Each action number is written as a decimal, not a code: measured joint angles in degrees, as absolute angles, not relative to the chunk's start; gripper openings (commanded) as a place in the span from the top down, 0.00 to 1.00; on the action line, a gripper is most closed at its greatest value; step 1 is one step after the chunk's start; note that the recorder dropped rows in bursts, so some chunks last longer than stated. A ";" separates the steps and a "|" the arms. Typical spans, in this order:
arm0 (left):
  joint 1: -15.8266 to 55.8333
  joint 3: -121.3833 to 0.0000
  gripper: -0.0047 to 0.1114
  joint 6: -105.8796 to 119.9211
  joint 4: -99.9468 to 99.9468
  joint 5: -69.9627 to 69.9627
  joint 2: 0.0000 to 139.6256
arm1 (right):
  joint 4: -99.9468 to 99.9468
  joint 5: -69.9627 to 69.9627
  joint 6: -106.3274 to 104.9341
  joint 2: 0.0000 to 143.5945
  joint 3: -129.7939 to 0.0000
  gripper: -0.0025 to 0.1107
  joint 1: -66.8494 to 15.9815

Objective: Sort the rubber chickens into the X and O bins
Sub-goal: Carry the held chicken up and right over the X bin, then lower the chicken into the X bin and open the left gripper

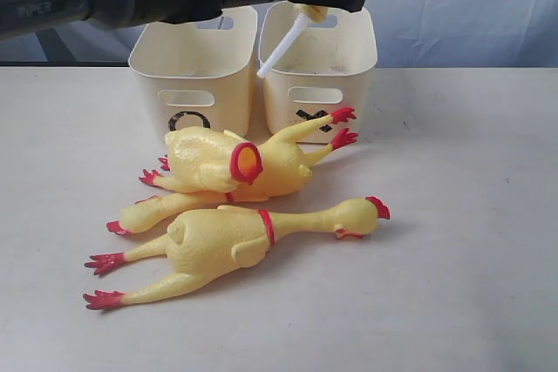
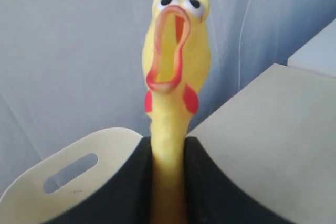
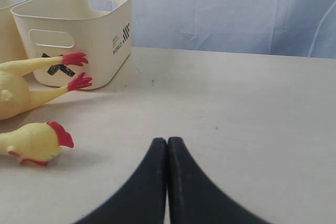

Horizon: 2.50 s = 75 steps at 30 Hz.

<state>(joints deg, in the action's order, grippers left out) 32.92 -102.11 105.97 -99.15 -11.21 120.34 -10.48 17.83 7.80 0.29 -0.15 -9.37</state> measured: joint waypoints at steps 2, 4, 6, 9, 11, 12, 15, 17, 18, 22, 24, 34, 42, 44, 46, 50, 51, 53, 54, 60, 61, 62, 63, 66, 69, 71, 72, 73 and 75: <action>32.92 -104.84 0.96 105.19 -99.15 -9.33 122.12 | -10.48 17.83 7.80 0.29 -0.15 0.99 -9.37; 32.90 -106.84 0.96 104.67 -99.15 -7.83 123.53 | -10.48 17.83 7.80 0.29 -0.15 0.99 -9.37; 32.80 -108.97 0.96 103.89 -99.26 -6.85 124.73 | -10.48 17.83 7.80 0.29 -0.15 0.99 -9.37; 32.67 -111.76 0.96 103.42 -99.26 -6.64 126.49 | -10.48 17.83 7.80 0.29 -0.15 0.99 -9.37; 32.67 -112.98 0.96 103.26 -99.26 -6.51 127.35 | -10.48 17.83 7.80 0.29 -0.15 0.99 -9.37; 32.67 -113.28 0.96 103.26 -99.26 -6.22 127.49 | -10.48 17.83 7.80 0.29 -0.15 0.99 -9.37; 32.89 -113.56 0.96 103.55 -99.26 -5.25 127.78 | -10.48 17.83 7.80 0.29 -0.15 0.99 -9.37; 32.88 -113.77 0.96 103.84 -99.26 -4.99 127.87 | -10.48 17.83 7.80 0.29 -0.15 0.99 -9.37; 32.88 -113.77 0.96 103.95 -99.26 -4.90 128.01 | -10.48 17.83 7.80 0.29 -0.15 0.99 -9.37; 32.88 -113.77 0.96 104.06 -99.26 -4.78 128.12 | -10.48 17.83 7.80 0.29 -0.15 0.99 -9.37; 32.88 -113.77 0.96 104.06 -99.26 -4.78 128.12 | -10.48 17.83 7.80 0.29 -0.15 0.99 -9.37; 32.88 -113.90 0.96 104.06 -99.26 -4.78 128.12 | -10.48 17.83 7.80 0.29 -0.15 0.99 -9.37; 33.14 -113.90 0.96 104.06 -99.26 -3.77 128.12 | -10.48 17.83 7.80 0.29 -0.15 0.99 -9.37; 33.36 -113.90 0.96 104.06 -99.26 -3.50 128.23 | -10.48 17.83 7.80 0.29 -0.15 0.99 -9.37; 33.60 -113.90 0.96 104.06 -99.14 -3.38 128.48 | -10.48 17.83 7.80 0.29 -0.15 0.99 -9.37; 34.16 -113.90 0.96 104.06 -99.14 -2.58 129.44 | -10.48 17.83 7.80 0.29 -0.15 0.99 -9.37; 34.27 -113.90 0.96 104.06 -99.14 -2.32 129.67 | -10.48 17.83 7.80 0.29 -0.15 0.99 -9.37; 34.63 -113.92 0.96 104.06 -99.02 -1.65 129.92 | -10.48 17.83 7.80 0.29 -0.15 0.99 -9.37; 34.92 -113.92 0.96 104.06 -98.87 -0.74 130.01 | -10.48 17.83 7.80 0.29 -0.15 0.99 -9.37; 37.56 -113.92 0.96 104.06 -99.16 5.61 130.01 | -10.48 17.83 7.80 0.29 -0.15 0.99 -9.37; 37.86 -113.92 0.96 104.06 -99.26 5.82 130.01 | -10.48 17.83 7.80 0.29 -0.15 0.99 -9.37; 38.90 -113.92 0.96 104.06 -99.26 5.93 130.01 | -10.48 17.83 7.80 0.29 -0.15 0.99 -9.37; 39.31 -113.92 0.96 104.06 -99.26 5.93 130.01 | -10.48 17.83 7.80 0.29 -0.15 0.99 -9.37; 40.07 -114.03 0.96 104.06 -99.26 6.73 130.01 | -10.48 17.83 7.80 0.29 -0.15 0.99 -9.37; 40.07 -115.02 0.96 103.20 -99.26 7.84 130.01 | -10.48 17.83 7.80 0.29 -0.15 0.99 -9.37; 40.07 -116.56 0.96 101.47 -99.26 8.11 130.28 | -10.48 17.83 7.80 0.29 -0.15 0.99 -9.37; 40.07 -117.30 0.96 101.03 -99.26 8.35 130.66 | -10.48 17.83 7.80 0.29 -0.15 0.99 -9.37; 40.07 -118.13 0.96 100.27 -99.26 8.35 131.15 | -10.48 17.83 7.80 0.29 -0.15 0.99 -9.37; 40.07 -119.66 0.96 98.68 -99.26 8.58 132.34 | -10.48 17.83 7.80 0.29 -0.15 0.99 -9.37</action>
